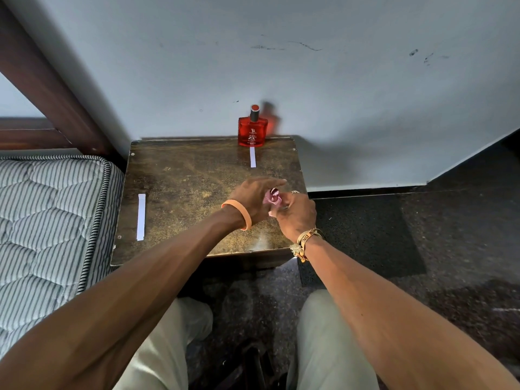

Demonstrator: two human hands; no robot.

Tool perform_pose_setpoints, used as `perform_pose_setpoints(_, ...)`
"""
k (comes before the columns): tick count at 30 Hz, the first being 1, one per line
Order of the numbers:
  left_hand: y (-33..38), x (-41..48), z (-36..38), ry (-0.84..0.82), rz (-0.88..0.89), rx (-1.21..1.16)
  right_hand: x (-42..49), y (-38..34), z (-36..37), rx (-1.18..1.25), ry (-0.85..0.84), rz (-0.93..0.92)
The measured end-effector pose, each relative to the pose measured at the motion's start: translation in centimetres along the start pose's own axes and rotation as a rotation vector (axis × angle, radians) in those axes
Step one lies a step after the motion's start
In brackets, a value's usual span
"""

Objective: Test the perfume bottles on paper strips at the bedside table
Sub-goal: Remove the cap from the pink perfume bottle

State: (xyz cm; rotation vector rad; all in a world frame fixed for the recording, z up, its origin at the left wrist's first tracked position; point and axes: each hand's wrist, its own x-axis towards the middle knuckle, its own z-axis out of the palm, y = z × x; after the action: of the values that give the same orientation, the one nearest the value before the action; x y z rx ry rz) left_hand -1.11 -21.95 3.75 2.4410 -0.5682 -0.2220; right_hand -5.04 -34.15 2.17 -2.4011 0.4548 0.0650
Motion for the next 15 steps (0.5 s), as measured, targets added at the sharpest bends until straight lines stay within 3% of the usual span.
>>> perform_pose_setpoints(15, -0.49, 0.31, 0.52, 0.057, -0.02, -0.039, -0.06, 0.03, 0.07, 0.034, 0.001, 0.016)
